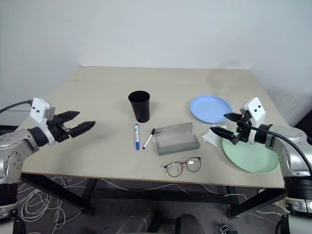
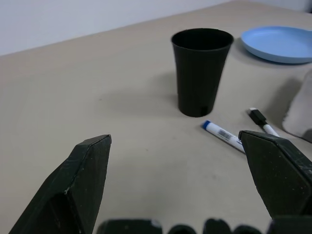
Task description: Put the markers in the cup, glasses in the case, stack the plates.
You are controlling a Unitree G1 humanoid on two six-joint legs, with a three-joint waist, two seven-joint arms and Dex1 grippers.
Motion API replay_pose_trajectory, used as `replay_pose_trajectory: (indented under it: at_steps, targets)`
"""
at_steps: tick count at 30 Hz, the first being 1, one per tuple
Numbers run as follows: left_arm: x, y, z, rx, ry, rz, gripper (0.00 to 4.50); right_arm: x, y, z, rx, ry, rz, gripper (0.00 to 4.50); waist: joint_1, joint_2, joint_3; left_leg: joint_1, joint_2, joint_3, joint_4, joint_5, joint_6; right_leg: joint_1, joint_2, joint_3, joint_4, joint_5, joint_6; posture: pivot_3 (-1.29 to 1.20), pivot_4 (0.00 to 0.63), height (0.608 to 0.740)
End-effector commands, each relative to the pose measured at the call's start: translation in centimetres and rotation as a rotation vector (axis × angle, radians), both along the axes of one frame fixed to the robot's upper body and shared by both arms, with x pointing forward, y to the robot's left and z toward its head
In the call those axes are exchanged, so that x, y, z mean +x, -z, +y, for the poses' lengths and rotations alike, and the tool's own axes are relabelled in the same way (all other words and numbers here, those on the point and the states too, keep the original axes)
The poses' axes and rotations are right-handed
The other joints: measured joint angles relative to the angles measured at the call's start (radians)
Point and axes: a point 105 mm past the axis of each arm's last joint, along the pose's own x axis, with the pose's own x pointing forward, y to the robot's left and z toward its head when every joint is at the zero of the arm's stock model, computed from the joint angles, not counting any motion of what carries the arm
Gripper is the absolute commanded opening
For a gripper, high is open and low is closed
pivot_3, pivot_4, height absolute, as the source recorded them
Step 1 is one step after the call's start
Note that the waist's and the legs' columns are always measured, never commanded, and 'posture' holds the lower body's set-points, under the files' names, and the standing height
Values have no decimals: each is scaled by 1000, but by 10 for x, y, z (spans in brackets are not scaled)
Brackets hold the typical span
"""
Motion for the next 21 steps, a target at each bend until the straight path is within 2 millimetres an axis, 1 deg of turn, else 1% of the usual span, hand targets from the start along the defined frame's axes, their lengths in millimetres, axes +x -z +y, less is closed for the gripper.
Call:
replay_pose_trajectory:
  at_steps: [1, 4, 8, 14, 21]
  targets:
    - [-2, -11, -13, -4, 59, -49, 4448, 0, 0, -18, -77, 68, 9, 4500, 5, 0, 0, 0, 0, 0, 0, 0, 0, 0, 0, 0, 0, 0, 0, 0, 0, 727]
    - [-1, -7, -15, -9, 63, -44, 4448, -8, 13, -20, -135, 82, 78, 4500, 5, 0, 0, 0, 0, 0, 0, 0, 0, 1, 0, 0, 0, 0, 1, 0, 0, 727]
    - [1, -4, -22, -18, 77, -38, 4448, -16, 19, -21, -155, 101, 115, 4500, 4, 0, 0, 0, 0, 0, 0, 0, 0, 1, 0, 0, 0, 0, 1, 0, 0, 727]
    - [6, 0, -23, -23, 79, -35, 4448, -24, 32, -16, -214, 167, 168, 4500, 4, 0, 0, 0, 0, 0, 1, -1, 1, 0, -1, -1, 0, 0, 1, 0, 0, 727]
    - [9, 3, -26, -29, 82, -32, 4448, -29, 46, -12, -240, 185, 213, 4500, 4, 0, 0, 0, 0, 1, 4, -2, 3, 1, -1, -1, 0, -1, 2, 0, 0, 727]
